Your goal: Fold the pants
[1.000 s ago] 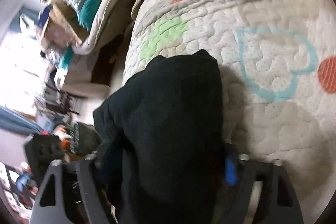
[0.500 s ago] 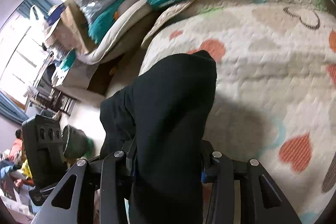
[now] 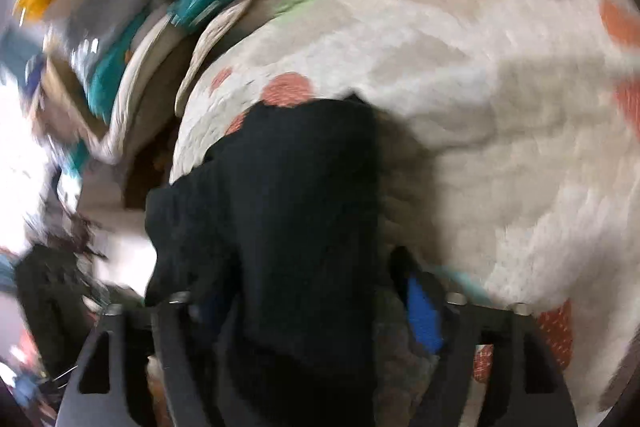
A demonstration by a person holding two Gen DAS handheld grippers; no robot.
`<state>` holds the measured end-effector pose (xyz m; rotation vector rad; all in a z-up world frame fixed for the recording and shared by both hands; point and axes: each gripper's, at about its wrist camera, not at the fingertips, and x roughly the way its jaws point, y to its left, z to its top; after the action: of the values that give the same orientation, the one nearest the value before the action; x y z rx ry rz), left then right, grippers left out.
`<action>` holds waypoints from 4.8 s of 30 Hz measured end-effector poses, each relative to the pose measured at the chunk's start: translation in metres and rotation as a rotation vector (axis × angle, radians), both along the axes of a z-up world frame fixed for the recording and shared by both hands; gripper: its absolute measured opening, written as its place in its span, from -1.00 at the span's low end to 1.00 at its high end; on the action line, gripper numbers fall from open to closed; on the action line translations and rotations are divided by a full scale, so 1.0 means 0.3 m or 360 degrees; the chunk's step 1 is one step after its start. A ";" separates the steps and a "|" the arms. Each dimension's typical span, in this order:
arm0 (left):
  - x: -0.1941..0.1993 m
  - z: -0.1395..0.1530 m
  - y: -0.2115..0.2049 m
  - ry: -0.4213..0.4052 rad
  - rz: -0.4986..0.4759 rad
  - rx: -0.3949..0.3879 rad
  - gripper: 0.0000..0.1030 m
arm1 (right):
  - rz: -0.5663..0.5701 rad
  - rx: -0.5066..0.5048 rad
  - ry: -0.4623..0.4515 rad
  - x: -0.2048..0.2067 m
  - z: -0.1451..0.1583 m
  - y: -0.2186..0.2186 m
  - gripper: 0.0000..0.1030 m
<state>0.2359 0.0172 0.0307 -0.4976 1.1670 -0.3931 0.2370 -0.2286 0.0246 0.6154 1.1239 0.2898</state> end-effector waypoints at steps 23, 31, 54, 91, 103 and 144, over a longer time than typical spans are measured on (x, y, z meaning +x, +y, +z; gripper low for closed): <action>-0.028 -0.030 0.208 0.0305 0.0420 -0.0425 0.23 | -0.0034 -0.0317 -0.0196 -0.346 0.200 -0.043 0.66; -0.189 0.122 0.291 0.0119 0.0451 -0.0033 0.23 | -0.0003 -0.0286 -0.0205 -0.568 0.220 -0.021 0.66; -0.937 0.504 0.074 -0.0870 0.0622 0.1053 1.00 | 0.0086 -0.0713 -0.0593 -0.894 0.311 0.171 0.67; -0.899 0.306 0.004 -0.0500 0.0324 0.1008 1.00 | 0.0124 -0.0773 -0.0533 -0.876 0.235 0.187 0.72; -0.890 0.288 0.002 -0.0469 0.0317 0.1006 1.00 | 0.0120 -0.0780 -0.0506 -0.864 0.219 0.174 0.73; -0.882 0.217 0.021 -0.0329 0.0302 0.0965 1.00 | 0.0139 -0.0805 -0.0461 -0.847 0.186 0.173 0.73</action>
<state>-0.0287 0.0235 0.0958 -0.0330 0.9666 0.0806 -0.0172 -0.1766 0.0804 0.0717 0.8961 0.1525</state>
